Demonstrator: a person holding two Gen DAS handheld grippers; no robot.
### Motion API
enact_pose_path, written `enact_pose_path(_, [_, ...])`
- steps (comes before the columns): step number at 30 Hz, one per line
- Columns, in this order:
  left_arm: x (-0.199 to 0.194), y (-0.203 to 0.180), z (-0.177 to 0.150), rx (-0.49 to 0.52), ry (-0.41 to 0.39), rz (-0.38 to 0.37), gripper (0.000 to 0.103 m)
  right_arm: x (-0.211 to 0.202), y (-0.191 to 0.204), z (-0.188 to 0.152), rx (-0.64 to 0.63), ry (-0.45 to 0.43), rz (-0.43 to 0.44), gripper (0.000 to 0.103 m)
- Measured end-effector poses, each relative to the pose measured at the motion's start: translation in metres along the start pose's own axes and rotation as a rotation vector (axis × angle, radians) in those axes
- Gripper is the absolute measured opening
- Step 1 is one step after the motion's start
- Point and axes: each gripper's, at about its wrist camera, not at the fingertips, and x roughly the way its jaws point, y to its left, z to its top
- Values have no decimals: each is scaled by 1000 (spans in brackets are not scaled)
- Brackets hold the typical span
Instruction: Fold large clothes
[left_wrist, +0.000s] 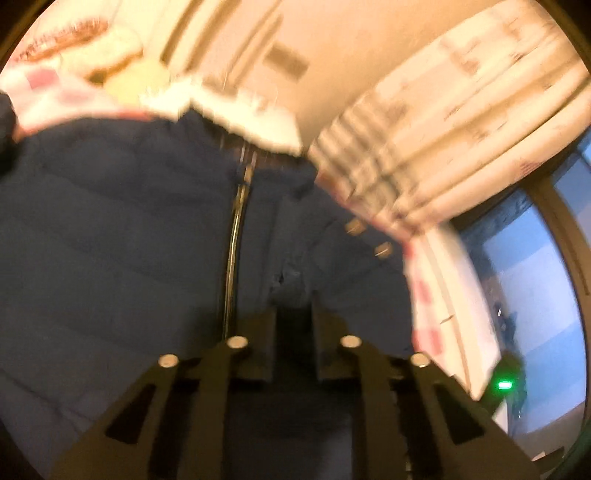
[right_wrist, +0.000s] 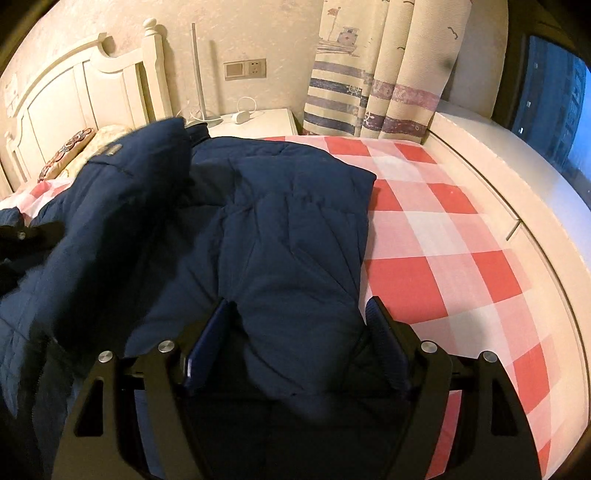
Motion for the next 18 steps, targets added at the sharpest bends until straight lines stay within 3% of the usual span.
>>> enact_pose_path(3, [-52,-5,3,77,-165,39,12,0,0,0,2,0,2,75])
enact_pose_path(5, [-90,0,5,119,-279,112,11,0,0,0,4,0,5,75])
enact_pose_path(9, [-146,37,11,111,-396,275,11,0,-1,0,7,0,9,75])
enact_pose_path(11, [-158,63,16,99,-372,345,13,0,-1,1,8,2,10,76])
enact_pose_path(12, [-151,78,19,101,-297,377,14,1,-1,1,9,2,12,77])
enact_pose_path(15, [-126,122,14,72,-173,507,30,1,0,1,9,4,12,79])
enact_pose_path(17, [-121,135,5,81,-130,538,63,1,0,1,10,4,10,79])
enact_pose_path(18, [-120,143,1,66,-138,556,66,1,0,1,10,3,9,79])
